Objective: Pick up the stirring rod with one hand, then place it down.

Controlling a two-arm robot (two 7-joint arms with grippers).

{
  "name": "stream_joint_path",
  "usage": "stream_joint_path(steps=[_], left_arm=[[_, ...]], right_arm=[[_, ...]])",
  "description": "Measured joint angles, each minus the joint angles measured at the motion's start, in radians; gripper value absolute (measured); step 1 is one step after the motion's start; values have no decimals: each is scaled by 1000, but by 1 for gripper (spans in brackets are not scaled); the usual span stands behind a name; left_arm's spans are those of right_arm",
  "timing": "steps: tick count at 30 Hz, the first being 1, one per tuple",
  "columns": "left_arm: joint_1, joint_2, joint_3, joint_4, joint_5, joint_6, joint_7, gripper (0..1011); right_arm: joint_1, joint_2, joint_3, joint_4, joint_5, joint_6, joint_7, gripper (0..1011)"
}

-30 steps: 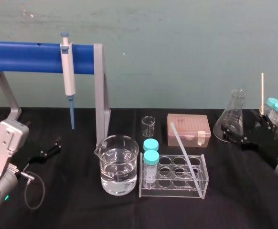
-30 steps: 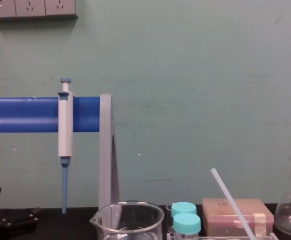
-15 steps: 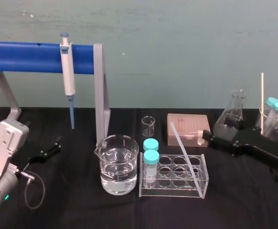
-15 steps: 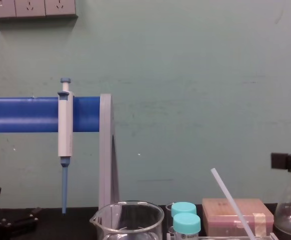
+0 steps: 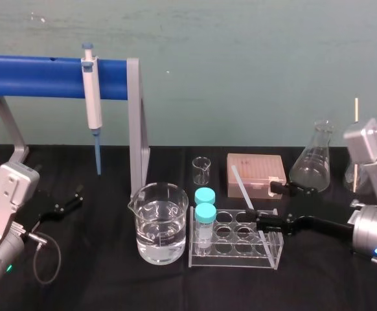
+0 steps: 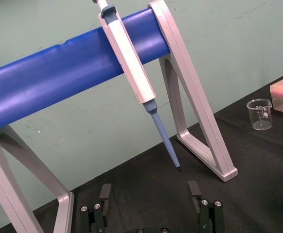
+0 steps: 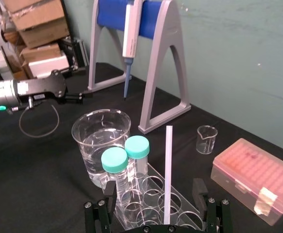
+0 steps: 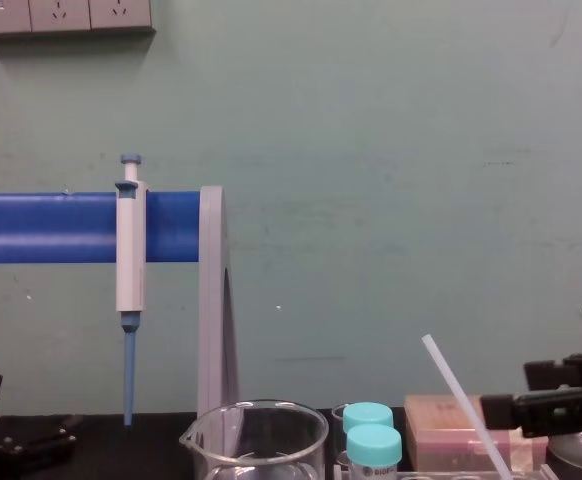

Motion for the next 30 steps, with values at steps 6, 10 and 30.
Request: stream_joint_path(steps=[6, 10, 30], left_arm=[[0, 0, 0, 0, 0, 0, 0, 1000], [0, 0, 0, 0, 0, 0, 0, 1000], [0, 0, 0, 0, 0, 0, 0, 1000]], right_arm=[[58, -35, -50, 53, -39, 10, 19, 1003], [86, -58, -68, 87, -56, 13, 20, 1003], [147, -121, -95, 180, -110, 5, 23, 1003]])
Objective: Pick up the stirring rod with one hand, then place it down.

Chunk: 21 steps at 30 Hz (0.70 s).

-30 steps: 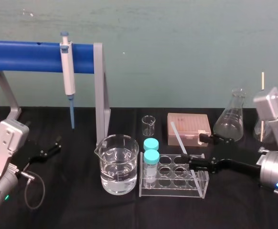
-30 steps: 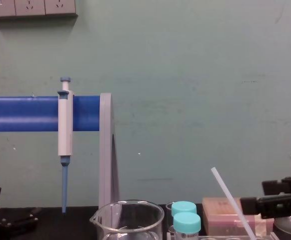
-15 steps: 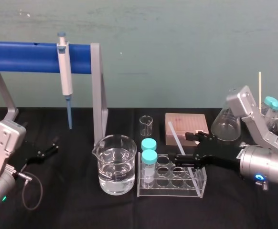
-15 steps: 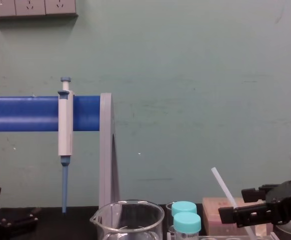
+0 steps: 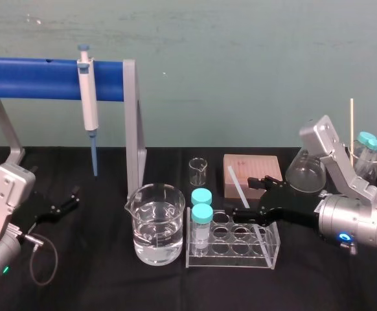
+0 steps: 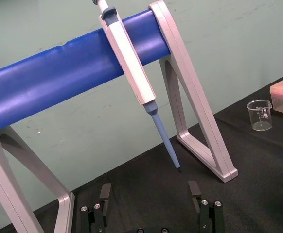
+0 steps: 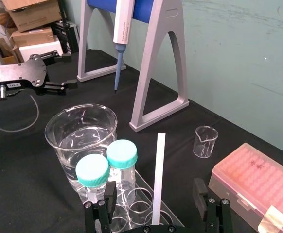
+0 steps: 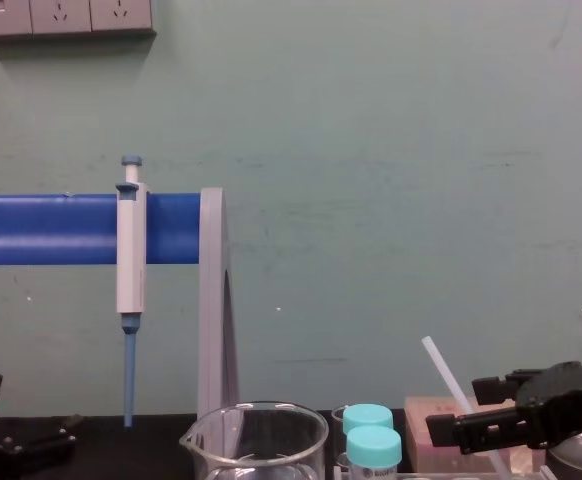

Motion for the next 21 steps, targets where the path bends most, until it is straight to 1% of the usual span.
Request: stream_joint_path(steps=[5, 8, 12, 15, 16, 18, 19, 21], left_arm=[[0, 0, 0, 0, 0, 0, 0, 1000], [0, 0, 0, 0, 0, 0, 0, 1000], [0, 0, 0, 0, 0, 0, 0, 1000], [0, 0, 0, 0, 0, 0, 0, 1000], [0, 0, 0, 0, 0, 0, 0, 1000], [0, 0, 0, 0, 0, 0, 0, 1000], [0, 0, 0, 0, 0, 0, 0, 1000], [0, 0, 0, 0, 0, 0, 0, 1000]], right_arm=[[-1, 1, 0, -1, 1, 0, 0, 1003], [-1, 1, 1, -2, 2, 1, 0, 982], [-2, 1, 1, -2, 3, 1, 0, 875], [-2, 1, 1, -2, 3, 1, 0, 823], [-2, 1, 2, -2, 4, 2, 0, 771], [-2, 2, 2, -3, 4, 2, 0, 735], [-2, 2, 2, -3, 4, 2, 0, 682], [-2, 2, 2, -3, 4, 2, -1, 634]])
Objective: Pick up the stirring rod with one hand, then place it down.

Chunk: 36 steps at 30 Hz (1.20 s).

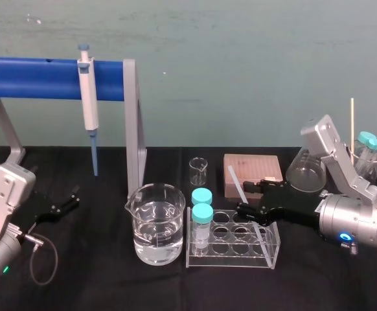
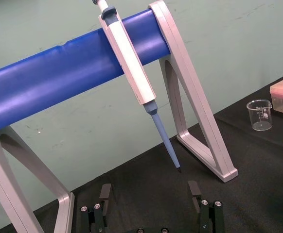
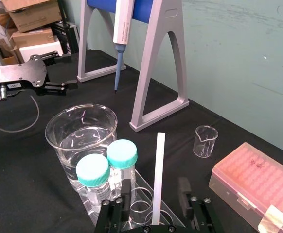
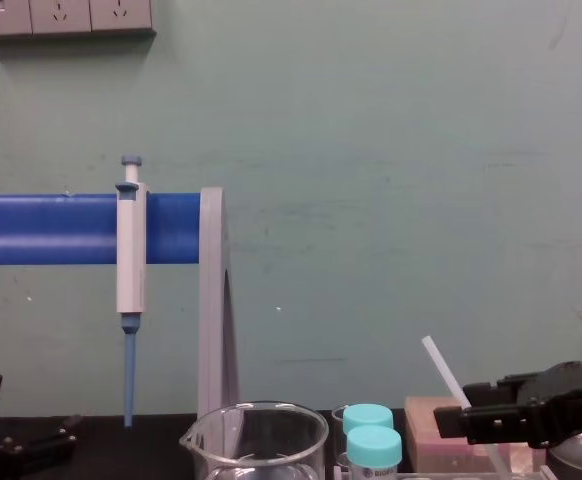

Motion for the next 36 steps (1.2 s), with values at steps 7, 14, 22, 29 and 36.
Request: stream_joint_path(steps=[7, 14, 22, 29, 36], left_arm=[[0, 0, 0, 0, 0, 0, 0, 1000], [0, 0, 0, 0, 0, 0, 0, 1000], [0, 0, 0, 0, 0, 0, 0, 1000], [0, 0, 0, 0, 0, 0, 0, 1000], [0, 0, 0, 0, 0, 0, 0, 1000]], right_arm=[[0, 1, 0, -1, 0, 1, 0, 421], [0, 1, 0, -1, 1, 1, 0, 174], [0, 1, 0, -1, 1, 1, -1, 64], [-19, -5, 15, -7, 9, -26, -11, 64], [-81, -24, 62, -25, 41, -113, -23, 64]])
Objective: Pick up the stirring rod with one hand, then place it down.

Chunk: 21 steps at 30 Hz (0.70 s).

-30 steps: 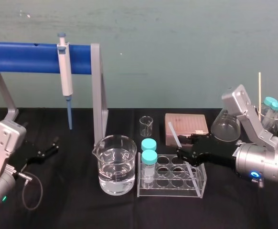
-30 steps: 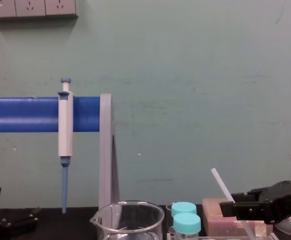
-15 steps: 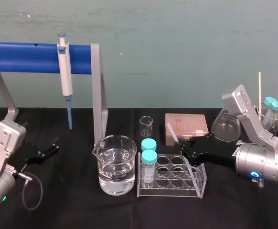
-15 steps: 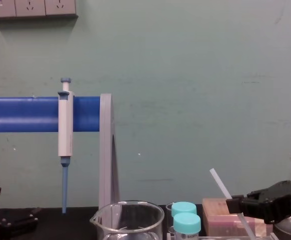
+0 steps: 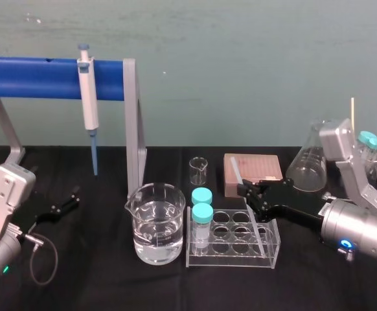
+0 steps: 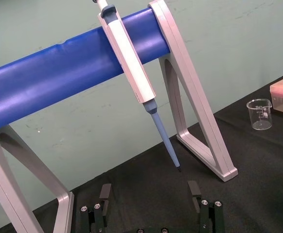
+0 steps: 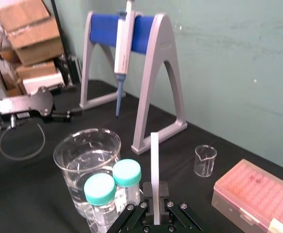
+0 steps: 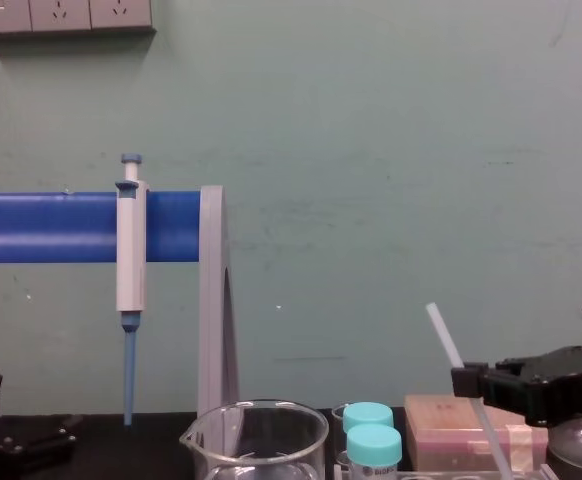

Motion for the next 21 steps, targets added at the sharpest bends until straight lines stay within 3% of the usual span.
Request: stream_joint_path(steps=[5, 13, 21], left_arm=[[0, 0, 0, 0, 0, 0, 0, 1000], [0, 0, 0, 0, 0, 0, 0, 1000], [0, 0, 0, 0, 0, 0, 0, 1000]], right_arm=[[-53, -1, 30, -22, -1, -73, -16, 64], [-128, -2, 71, -60, -56, -213, -39, 64], [-165, -25, 106, -65, -66, -271, -52, 64]])
